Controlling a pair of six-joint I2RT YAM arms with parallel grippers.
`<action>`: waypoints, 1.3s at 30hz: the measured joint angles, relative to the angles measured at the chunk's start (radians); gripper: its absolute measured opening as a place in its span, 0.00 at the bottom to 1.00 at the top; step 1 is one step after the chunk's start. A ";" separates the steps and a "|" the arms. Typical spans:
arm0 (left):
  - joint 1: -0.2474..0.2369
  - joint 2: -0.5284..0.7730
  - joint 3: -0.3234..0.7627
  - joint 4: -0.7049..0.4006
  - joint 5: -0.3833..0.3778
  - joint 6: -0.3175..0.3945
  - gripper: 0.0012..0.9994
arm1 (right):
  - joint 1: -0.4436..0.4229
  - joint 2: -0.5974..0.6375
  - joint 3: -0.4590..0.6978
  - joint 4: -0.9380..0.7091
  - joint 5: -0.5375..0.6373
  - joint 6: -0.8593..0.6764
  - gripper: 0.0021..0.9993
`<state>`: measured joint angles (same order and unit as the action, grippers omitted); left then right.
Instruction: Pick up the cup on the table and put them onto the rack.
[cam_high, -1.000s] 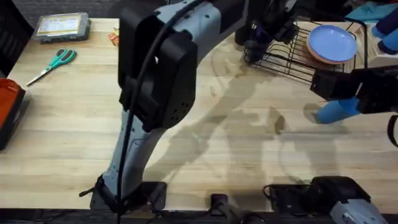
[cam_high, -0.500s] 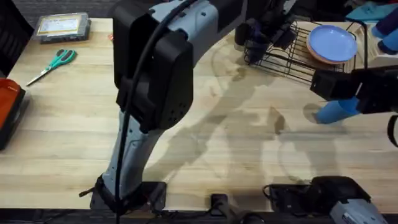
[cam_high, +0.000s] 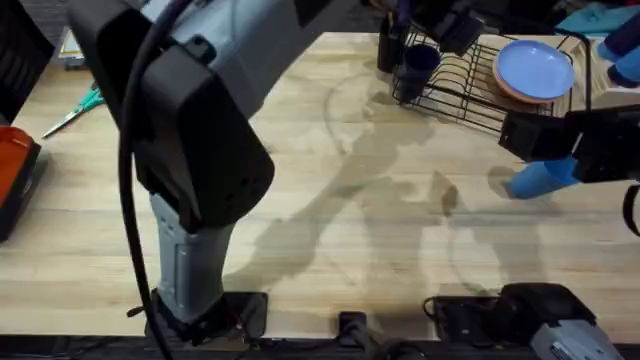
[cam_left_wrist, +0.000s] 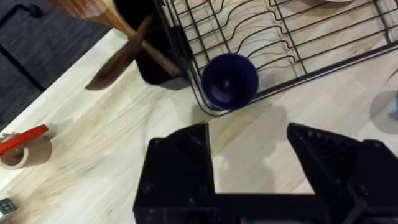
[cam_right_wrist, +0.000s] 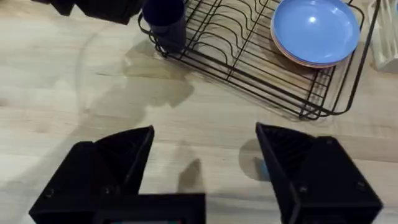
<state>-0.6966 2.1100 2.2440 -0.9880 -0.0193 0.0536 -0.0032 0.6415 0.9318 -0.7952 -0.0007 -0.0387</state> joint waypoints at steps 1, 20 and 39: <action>0.003 -0.002 0.000 -0.005 0.000 0.000 0.79 | 0.000 0.000 0.000 0.000 0.000 0.000 0.99; 0.084 -0.411 -0.555 0.266 -0.025 0.091 0.95 | 0.000 0.000 0.000 0.000 0.000 0.000 0.99; 0.116 -0.884 -0.806 0.236 -0.199 0.152 0.99 | 0.000 0.000 0.000 0.002 0.000 0.000 0.99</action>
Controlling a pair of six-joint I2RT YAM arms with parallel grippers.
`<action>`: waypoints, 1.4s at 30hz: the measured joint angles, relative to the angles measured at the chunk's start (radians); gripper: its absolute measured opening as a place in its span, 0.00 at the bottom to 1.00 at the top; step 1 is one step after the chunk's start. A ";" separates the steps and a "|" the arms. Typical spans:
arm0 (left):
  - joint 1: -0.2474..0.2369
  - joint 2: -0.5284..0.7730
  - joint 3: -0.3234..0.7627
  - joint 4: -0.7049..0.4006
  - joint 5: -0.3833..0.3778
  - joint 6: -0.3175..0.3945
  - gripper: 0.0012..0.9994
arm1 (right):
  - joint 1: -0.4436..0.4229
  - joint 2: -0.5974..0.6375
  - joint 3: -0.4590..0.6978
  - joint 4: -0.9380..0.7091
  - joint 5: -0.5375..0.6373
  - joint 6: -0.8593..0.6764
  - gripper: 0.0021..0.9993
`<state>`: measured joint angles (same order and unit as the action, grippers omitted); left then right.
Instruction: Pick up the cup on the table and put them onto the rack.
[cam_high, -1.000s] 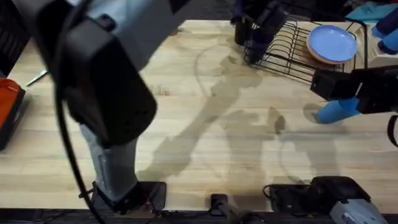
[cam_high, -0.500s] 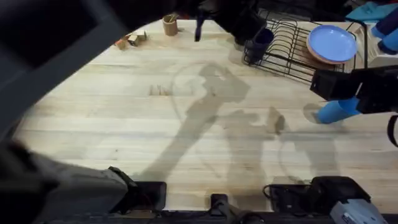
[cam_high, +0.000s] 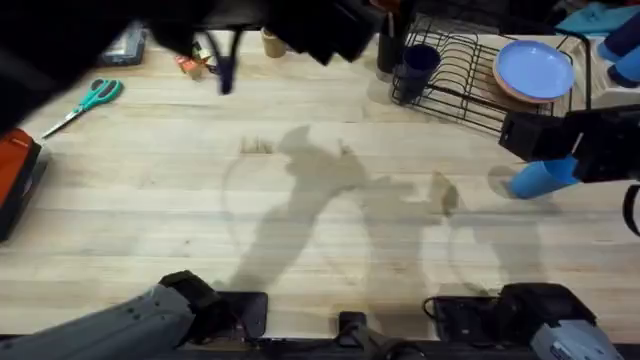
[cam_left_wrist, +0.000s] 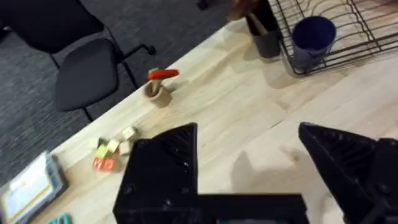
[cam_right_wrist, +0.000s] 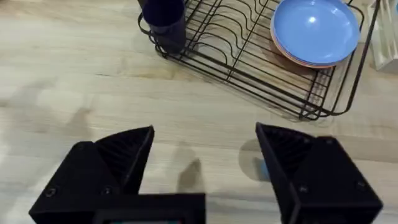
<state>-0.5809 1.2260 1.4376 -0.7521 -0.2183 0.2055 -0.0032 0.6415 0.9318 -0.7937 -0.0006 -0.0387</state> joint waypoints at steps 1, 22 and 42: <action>0.007 -0.023 0.000 -0.017 -0.004 -0.006 0.99 | 0.000 0.000 0.000 0.000 0.000 0.000 0.99; 0.042 -0.206 -0.003 -0.331 0.038 -0.121 0.99 | 0.000 0.000 0.000 0.000 0.000 0.000 0.99; 0.042 -0.177 -0.003 -0.371 0.069 -0.204 0.99 | 0.000 0.000 0.000 -0.002 0.156 0.001 0.99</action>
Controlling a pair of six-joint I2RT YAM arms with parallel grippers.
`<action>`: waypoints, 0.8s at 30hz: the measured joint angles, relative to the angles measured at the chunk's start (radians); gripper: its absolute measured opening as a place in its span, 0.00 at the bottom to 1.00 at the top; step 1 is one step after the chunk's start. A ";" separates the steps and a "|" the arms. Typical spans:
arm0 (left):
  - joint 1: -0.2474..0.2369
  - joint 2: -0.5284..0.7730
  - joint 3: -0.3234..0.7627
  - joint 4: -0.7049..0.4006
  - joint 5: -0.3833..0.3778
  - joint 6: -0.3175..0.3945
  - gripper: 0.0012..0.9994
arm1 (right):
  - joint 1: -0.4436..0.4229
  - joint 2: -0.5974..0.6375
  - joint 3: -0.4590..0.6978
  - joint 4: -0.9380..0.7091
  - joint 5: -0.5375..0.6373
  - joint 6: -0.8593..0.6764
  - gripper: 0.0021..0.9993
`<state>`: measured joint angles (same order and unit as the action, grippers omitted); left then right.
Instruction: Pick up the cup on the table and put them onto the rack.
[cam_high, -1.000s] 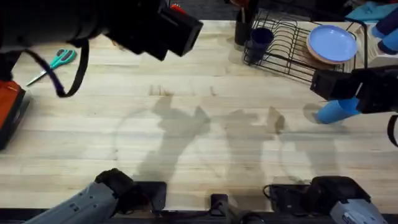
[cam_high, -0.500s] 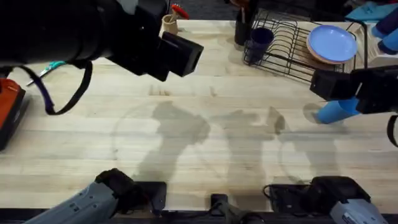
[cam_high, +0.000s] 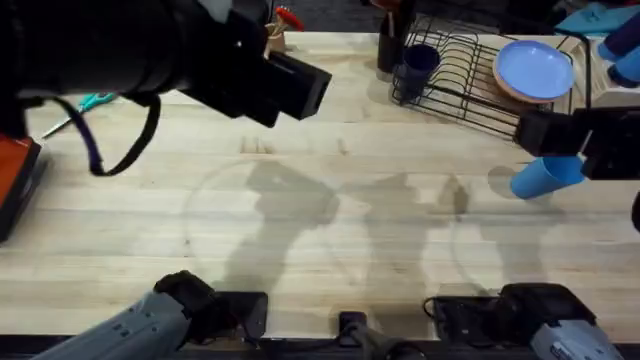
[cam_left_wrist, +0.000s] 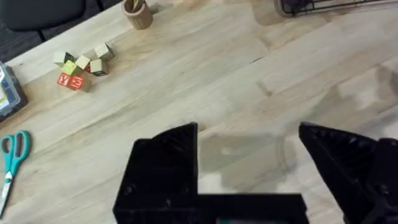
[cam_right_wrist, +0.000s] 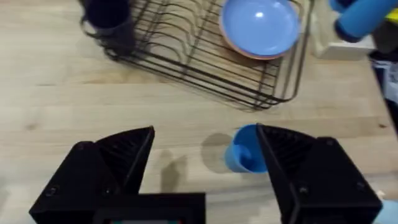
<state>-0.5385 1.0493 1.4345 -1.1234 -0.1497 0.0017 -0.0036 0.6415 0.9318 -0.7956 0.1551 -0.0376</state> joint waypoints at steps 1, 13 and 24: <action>0.000 0.005 0.000 0.000 0.000 -0.002 0.99 | -0.001 0.000 0.000 0.000 0.019 0.000 0.99; 0.000 0.039 -0.001 0.036 0.000 -0.002 0.99 | -0.041 0.002 0.000 -0.108 0.297 0.087 0.99; 0.000 0.039 -0.001 0.040 0.000 -0.002 0.99 | -0.183 0.144 0.001 -0.118 0.198 0.130 0.99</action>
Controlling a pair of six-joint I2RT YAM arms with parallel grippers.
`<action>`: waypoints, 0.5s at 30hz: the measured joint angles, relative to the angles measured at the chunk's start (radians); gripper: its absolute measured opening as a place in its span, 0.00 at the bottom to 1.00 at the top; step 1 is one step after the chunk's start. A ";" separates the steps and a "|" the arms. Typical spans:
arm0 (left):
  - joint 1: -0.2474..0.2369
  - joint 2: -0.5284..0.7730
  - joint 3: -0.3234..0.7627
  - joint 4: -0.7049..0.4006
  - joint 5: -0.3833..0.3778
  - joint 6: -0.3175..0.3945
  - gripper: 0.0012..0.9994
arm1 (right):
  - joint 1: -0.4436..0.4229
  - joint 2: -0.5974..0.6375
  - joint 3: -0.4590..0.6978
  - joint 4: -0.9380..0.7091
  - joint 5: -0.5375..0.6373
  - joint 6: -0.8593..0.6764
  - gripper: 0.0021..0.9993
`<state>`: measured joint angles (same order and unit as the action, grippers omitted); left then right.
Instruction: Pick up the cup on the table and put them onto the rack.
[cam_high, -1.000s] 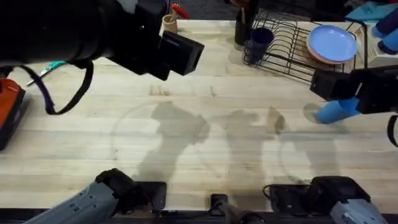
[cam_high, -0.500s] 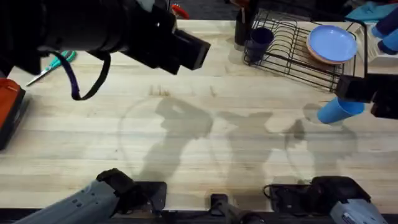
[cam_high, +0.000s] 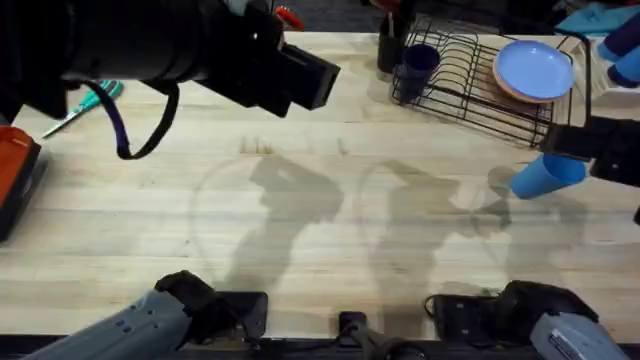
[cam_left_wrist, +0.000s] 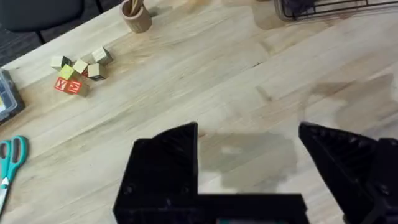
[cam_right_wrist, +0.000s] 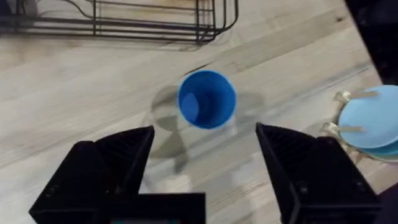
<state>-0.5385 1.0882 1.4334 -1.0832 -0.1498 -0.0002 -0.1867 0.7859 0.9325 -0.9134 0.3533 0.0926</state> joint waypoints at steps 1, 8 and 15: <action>0.000 0.000 0.000 0.001 0.000 0.000 0.99 | -0.001 0.012 0.000 0.000 -0.007 0.002 0.99; 0.000 0.000 0.000 0.001 -0.005 0.000 0.99 | -0.001 0.128 0.000 0.009 -0.037 0.006 0.99; 0.000 0.000 0.000 0.001 -0.005 0.000 0.99 | -0.001 0.128 0.000 0.044 -0.092 0.008 0.99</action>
<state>-0.5385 1.0882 1.4334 -1.0817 -0.1543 -0.0002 -0.1875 0.9138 0.9325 -0.8696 0.2610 0.1010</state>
